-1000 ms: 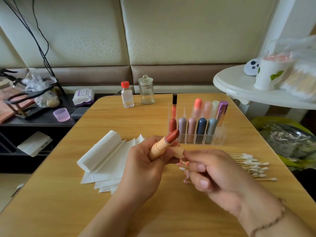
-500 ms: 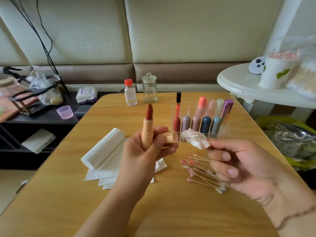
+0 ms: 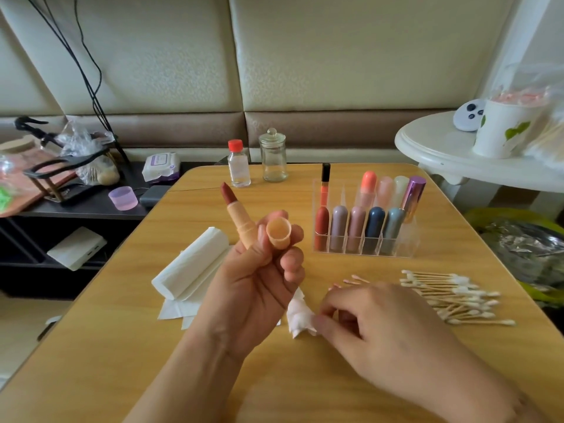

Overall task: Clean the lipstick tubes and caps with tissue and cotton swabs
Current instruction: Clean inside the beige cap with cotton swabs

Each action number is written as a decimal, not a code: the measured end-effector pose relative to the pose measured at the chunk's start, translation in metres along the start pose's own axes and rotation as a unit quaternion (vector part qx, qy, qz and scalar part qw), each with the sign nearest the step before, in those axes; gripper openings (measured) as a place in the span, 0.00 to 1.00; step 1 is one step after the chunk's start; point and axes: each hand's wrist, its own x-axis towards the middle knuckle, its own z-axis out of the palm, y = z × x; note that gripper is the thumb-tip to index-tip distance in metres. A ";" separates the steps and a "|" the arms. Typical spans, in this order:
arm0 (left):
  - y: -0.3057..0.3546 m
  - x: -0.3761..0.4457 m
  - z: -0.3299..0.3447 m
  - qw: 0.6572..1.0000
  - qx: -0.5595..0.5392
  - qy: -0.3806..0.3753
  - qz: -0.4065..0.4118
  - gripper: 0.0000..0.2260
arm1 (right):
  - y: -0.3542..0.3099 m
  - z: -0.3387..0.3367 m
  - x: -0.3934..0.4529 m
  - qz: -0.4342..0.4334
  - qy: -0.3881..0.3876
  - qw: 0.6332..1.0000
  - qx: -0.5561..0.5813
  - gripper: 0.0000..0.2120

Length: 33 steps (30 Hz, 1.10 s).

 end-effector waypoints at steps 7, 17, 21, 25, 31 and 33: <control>-0.011 -0.006 0.007 0.986 -0.019 -0.136 -0.095 0.15 | 0.001 -0.005 -0.003 -0.120 0.254 0.928 0.245 0.16; -0.021 -0.007 0.007 0.980 0.103 -0.129 -0.116 0.27 | -0.008 0.009 -0.001 -0.044 0.284 0.888 0.359 0.14; -0.024 -0.008 0.010 0.980 0.136 -0.118 -0.082 0.30 | -0.007 0.016 0.000 0.002 0.245 0.904 0.351 0.14; -0.028 -0.012 0.011 0.973 0.183 -0.131 -0.056 0.29 | -0.012 0.015 0.000 0.007 0.159 0.893 0.421 0.20; -0.026 -0.011 0.016 0.973 0.206 -0.103 -0.026 0.27 | -0.006 0.015 0.001 -0.006 0.066 0.808 0.585 0.27; -0.028 -0.011 0.015 0.969 0.226 -0.100 -0.016 0.27 | -0.008 0.013 0.003 -0.005 0.064 0.788 0.612 0.27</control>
